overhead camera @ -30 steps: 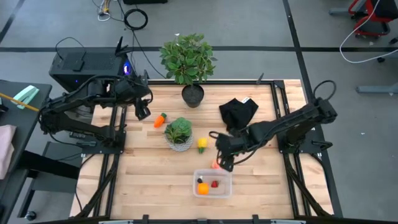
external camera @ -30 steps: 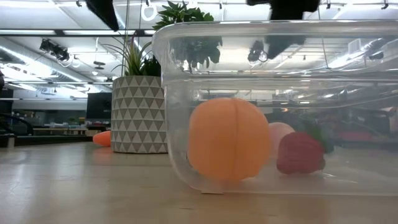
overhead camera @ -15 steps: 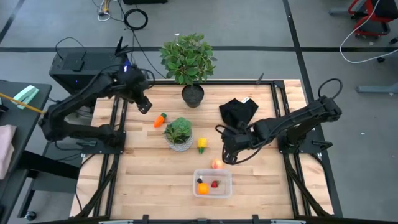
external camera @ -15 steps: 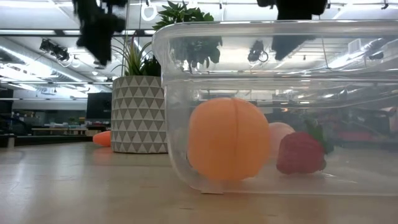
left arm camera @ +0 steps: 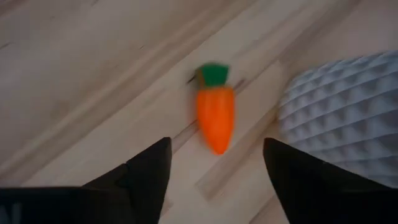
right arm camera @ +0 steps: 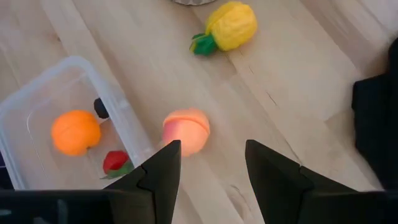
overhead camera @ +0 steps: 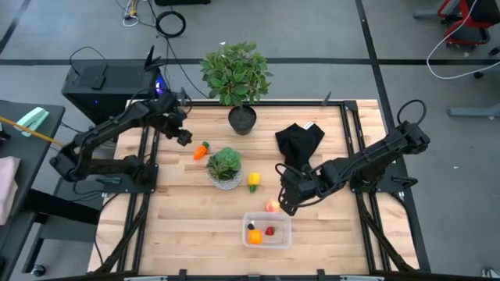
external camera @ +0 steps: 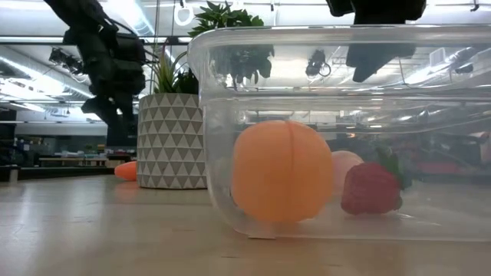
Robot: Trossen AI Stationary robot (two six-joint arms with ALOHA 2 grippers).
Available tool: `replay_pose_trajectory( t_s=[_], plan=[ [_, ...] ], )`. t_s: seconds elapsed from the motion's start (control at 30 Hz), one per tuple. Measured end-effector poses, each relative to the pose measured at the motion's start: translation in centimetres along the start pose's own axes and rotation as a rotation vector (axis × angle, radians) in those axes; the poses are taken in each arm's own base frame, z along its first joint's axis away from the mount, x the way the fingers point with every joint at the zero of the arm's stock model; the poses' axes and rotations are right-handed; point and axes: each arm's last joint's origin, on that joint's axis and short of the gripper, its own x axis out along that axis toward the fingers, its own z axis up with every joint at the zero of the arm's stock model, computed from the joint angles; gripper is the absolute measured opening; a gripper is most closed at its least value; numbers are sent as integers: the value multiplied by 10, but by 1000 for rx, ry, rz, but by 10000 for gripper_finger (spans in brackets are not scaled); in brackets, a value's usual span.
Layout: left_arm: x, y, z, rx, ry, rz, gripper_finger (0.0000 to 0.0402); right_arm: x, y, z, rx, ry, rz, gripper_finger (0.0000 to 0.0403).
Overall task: Pick and placing Produce into tupperware
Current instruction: Put the carrot in the transparent bin
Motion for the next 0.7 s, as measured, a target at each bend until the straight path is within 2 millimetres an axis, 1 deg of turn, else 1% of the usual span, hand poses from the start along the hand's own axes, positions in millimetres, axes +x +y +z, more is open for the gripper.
replay_pose_trajectory(
  t_s=[0.07,0.17,0.27,0.37,0.47,0.7],
  plan=[
    [-1,0,3,2,-28,-47,284,1,1,0,11,-8,12,186],
    [3,1,7,7,-35,-63,316,1,2,1,22,-14,21,186],
    [13,3,10,-6,7,-58,345,1,2,1,25,-18,27,186],
    [26,3,13,-8,56,-54,365,1,2,1,35,-18,27,186],
    [40,4,17,-9,90,-43,374,1,2,1,52,-19,28,186],
    [67,2,21,11,159,-41,374,1,3,1,83,-21,33,186]
  ],
)
